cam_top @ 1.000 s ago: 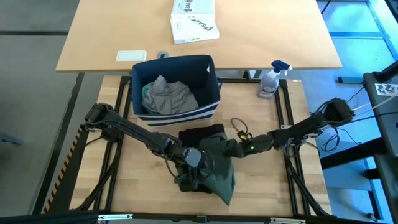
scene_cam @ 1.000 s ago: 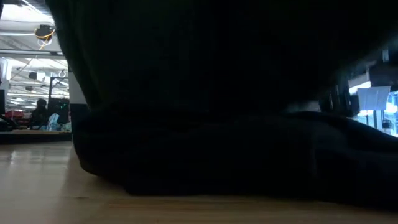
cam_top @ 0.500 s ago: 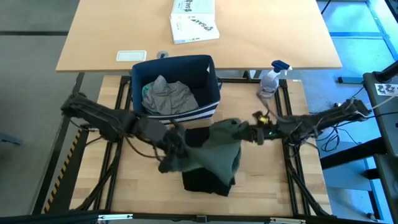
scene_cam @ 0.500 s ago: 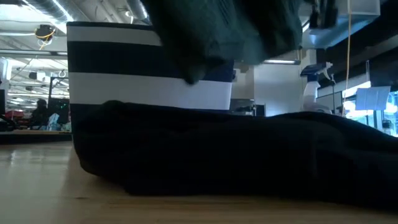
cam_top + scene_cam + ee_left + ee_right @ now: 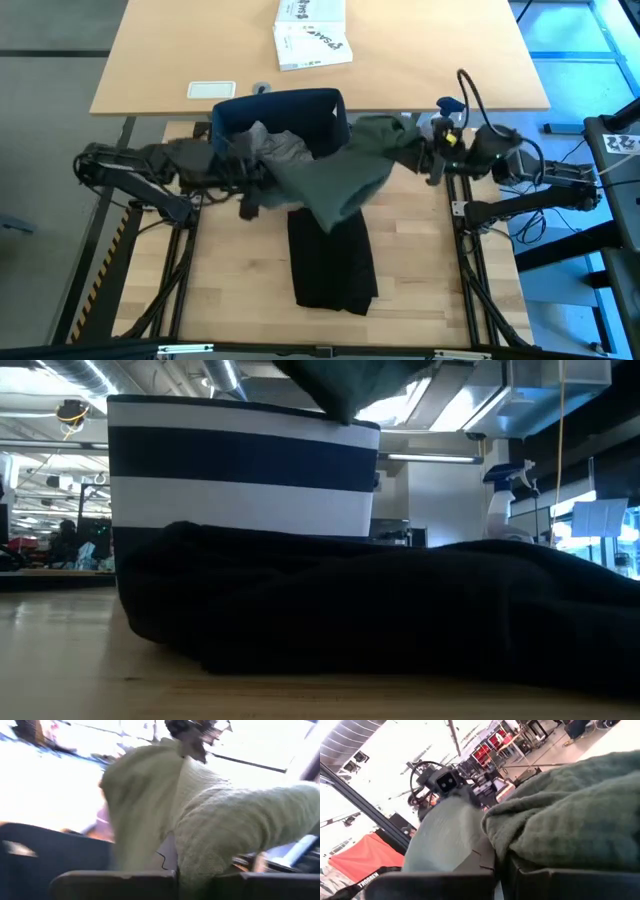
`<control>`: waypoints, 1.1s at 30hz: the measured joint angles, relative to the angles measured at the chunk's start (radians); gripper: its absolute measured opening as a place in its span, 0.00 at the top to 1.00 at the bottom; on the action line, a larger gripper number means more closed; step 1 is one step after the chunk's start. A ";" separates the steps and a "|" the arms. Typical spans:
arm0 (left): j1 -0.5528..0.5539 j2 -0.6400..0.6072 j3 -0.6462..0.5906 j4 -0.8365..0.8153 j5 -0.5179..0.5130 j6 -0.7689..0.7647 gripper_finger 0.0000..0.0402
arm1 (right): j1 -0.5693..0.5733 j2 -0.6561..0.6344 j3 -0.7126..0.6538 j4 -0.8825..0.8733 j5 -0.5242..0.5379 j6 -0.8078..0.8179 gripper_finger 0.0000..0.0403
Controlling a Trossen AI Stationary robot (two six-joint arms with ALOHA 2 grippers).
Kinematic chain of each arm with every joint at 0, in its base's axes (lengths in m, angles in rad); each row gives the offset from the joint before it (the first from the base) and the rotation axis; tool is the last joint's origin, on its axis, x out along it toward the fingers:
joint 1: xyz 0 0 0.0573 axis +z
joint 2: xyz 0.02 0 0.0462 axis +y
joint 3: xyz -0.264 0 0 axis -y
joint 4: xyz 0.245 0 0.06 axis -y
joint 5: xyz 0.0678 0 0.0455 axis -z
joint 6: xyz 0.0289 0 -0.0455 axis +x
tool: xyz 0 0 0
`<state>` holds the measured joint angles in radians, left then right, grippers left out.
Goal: Fold Laundry from Bin
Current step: Put the folded green polo shirt into the blue bin
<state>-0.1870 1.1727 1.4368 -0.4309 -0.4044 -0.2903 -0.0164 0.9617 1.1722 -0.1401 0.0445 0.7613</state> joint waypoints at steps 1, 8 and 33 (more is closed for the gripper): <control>0.011 -0.015 0.000 -0.003 -0.027 0.022 0.99 | -0.019 0.019 0.021 -0.003 -0.018 -0.013 1.00; 0.147 -0.109 0.000 -0.016 -0.177 0.211 0.99 | -0.137 0.190 0.125 0.021 -0.171 -0.070 1.00; 0.941 -0.036 -0.002 -0.232 0.287 0.642 0.99 | -0.362 0.543 0.253 0.048 -0.369 -0.252 1.00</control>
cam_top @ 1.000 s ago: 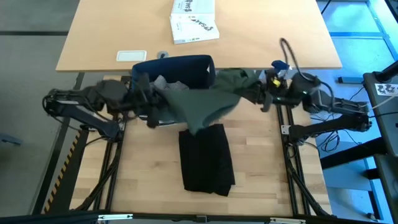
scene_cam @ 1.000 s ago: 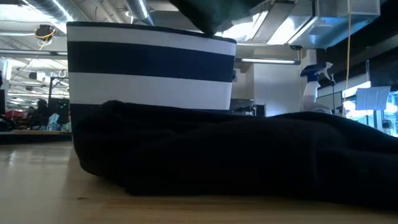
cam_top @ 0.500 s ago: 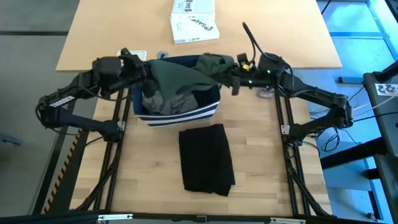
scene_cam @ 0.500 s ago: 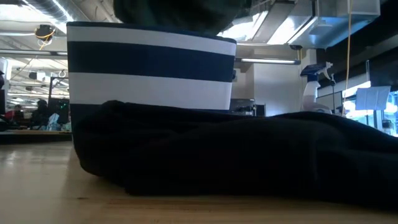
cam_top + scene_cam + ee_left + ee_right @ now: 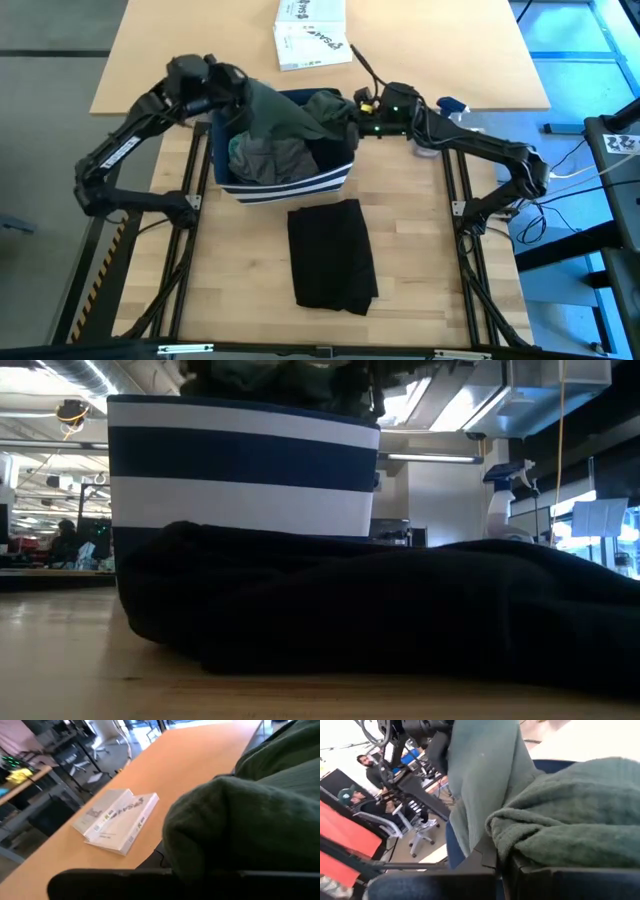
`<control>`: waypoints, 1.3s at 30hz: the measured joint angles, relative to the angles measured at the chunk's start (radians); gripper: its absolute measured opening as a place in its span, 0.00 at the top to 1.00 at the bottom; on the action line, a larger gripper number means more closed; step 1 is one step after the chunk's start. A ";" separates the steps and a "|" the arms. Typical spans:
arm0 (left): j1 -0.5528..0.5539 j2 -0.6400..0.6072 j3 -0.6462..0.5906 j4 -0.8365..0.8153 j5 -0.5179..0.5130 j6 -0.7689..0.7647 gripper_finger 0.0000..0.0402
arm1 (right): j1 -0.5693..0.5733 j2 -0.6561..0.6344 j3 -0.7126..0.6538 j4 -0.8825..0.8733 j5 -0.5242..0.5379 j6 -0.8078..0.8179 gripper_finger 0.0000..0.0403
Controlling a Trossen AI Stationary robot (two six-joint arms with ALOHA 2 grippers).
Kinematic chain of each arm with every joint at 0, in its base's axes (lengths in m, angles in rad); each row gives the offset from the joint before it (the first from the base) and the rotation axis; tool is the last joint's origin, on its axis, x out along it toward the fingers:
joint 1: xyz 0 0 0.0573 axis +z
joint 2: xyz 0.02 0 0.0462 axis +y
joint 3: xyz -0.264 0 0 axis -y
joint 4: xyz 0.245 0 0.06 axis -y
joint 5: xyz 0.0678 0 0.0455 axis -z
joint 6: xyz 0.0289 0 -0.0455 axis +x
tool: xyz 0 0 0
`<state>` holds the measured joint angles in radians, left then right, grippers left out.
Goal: Fold Laundry from Bin
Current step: Put the folded green polo shirt into the blue bin
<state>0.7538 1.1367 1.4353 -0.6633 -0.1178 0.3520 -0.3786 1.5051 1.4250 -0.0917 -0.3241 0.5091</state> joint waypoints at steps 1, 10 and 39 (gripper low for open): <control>0.025 0.016 0.000 0.004 0.028 0.009 0.99 | -0.005 0.003 0.000 0.003 0.000 -0.002 1.00; 0.171 0.149 0.000 0.112 0.239 0.054 0.98 | -0.071 0.006 0.000 0.007 -0.026 -0.022 1.00; 0.215 0.170 0.001 0.068 0.349 0.463 0.97 | -0.020 0.151 -0.002 -0.181 -0.338 -0.108 0.77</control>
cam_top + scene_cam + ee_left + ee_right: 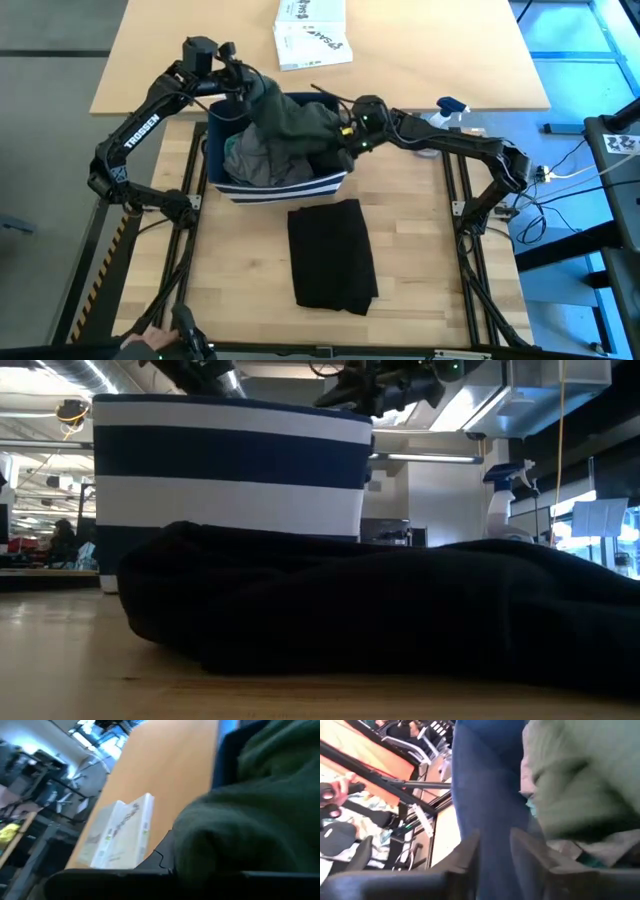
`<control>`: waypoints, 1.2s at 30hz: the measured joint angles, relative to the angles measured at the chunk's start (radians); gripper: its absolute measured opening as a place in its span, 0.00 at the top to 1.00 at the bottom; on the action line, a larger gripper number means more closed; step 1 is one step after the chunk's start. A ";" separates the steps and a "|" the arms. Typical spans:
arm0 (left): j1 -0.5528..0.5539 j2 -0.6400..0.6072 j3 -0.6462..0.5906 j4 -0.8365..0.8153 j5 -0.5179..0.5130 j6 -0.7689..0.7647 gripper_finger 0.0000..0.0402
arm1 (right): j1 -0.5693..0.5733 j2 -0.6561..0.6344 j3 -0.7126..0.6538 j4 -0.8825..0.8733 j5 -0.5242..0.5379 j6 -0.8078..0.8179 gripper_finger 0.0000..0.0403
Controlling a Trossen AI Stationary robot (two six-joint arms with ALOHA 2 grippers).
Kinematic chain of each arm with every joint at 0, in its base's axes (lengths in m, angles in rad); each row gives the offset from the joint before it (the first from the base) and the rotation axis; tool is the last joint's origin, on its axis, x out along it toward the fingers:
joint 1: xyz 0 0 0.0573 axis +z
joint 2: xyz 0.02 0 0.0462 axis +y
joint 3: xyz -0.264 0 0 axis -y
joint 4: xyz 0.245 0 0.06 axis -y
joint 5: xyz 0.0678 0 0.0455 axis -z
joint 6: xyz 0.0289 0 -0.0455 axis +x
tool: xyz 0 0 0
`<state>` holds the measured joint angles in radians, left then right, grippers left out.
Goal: Fold Laundry from Bin
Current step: Put the folded green polo shirt into the blue bin
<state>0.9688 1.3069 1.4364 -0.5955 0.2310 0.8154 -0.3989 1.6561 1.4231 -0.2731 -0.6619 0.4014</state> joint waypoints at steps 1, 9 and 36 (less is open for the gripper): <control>0.000 0.000 0.000 -0.015 0.005 0.007 0.97 | -0.002 -0.003 0.000 -0.010 -0.016 -0.005 0.73; -0.013 0.000 0.000 -0.077 0.068 0.026 0.97 | -0.005 -0.069 0.012 -0.093 -0.068 -0.006 0.44; -0.297 -0.006 0.000 -0.155 0.017 -0.021 0.97 | 0.056 0.034 0.300 -0.203 0.356 -0.380 0.45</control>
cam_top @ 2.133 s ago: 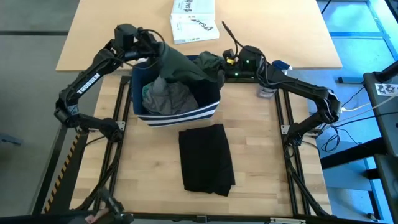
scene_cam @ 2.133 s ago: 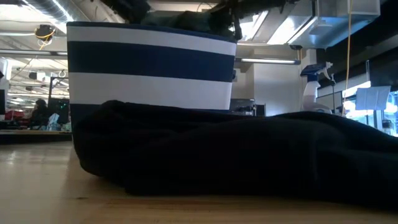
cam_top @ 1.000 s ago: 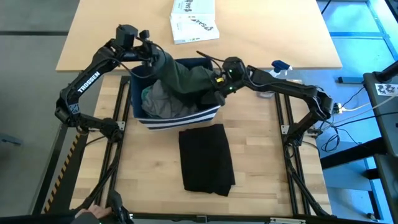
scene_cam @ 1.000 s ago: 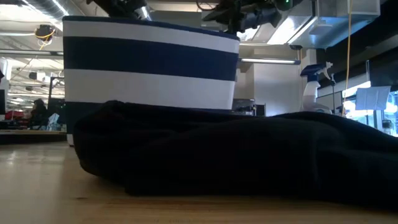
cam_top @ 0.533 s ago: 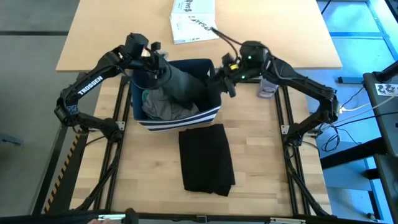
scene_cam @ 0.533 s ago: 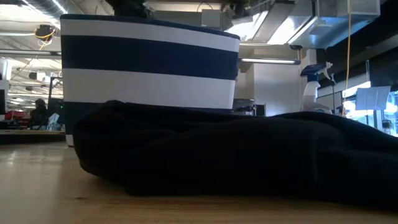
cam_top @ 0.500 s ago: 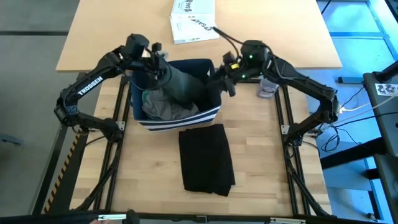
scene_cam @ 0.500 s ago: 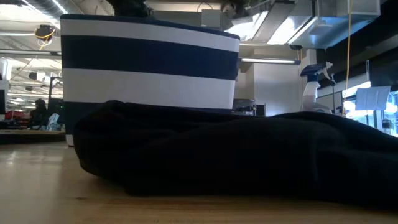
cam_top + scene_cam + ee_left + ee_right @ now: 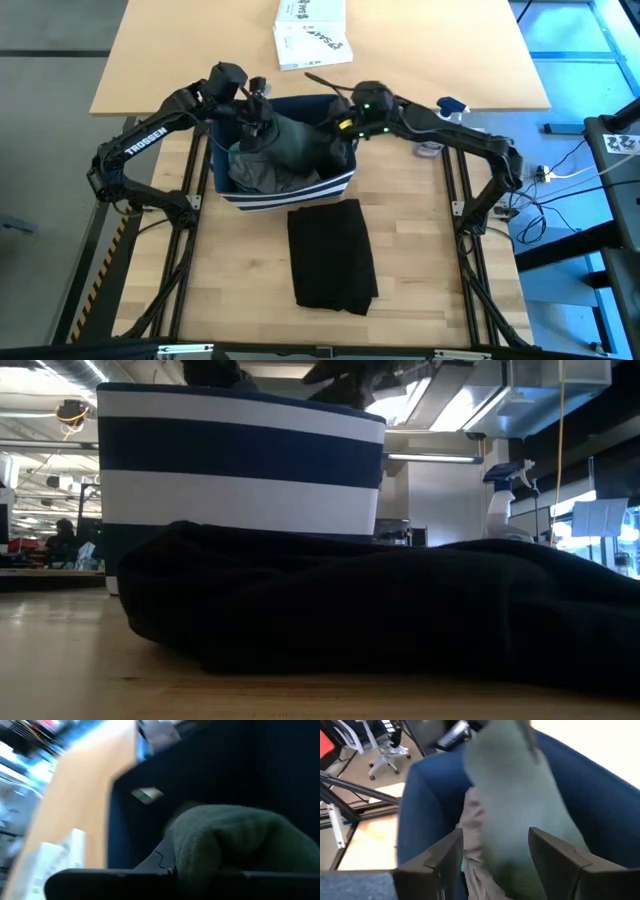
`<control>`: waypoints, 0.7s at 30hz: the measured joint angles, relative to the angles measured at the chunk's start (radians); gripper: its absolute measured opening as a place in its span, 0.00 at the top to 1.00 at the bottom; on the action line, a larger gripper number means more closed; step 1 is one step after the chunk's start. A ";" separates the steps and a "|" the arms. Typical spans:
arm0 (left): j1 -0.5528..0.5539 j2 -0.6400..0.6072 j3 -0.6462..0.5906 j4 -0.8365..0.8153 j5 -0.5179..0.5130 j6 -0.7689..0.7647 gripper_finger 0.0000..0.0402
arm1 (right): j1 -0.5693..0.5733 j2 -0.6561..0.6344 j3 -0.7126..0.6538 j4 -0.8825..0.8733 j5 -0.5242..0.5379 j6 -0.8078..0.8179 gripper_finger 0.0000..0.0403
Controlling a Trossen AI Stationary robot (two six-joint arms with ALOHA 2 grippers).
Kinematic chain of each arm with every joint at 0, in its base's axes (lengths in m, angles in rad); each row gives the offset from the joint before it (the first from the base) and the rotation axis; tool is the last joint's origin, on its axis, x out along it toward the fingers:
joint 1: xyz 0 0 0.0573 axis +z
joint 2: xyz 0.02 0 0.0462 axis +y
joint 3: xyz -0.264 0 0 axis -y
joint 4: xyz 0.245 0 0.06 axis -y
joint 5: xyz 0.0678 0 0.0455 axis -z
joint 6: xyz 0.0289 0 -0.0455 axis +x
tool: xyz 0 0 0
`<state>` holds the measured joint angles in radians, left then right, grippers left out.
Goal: Fold Laundry from Bin
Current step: Put the folded green polo shirt into the blue bin
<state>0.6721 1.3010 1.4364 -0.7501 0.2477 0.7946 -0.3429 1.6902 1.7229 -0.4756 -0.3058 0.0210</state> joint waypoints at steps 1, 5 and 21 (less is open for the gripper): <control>-0.002 0.000 0.000 -0.035 0.004 0.001 0.97 | 0.003 0.013 0.000 0.003 0.001 0.007 0.45; -0.017 0.000 0.000 -0.257 -0.016 0.052 0.97 | 0.002 0.033 -0.001 0.003 0.000 0.022 0.45; -0.054 -0.013 0.107 -0.640 -0.149 -0.032 0.69 | 0.002 0.033 0.000 0.024 0.007 0.022 0.45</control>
<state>0.6186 1.2881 1.5439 -1.3897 0.0988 0.7626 -0.3405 1.7229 1.7226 -0.4518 -0.2985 0.0434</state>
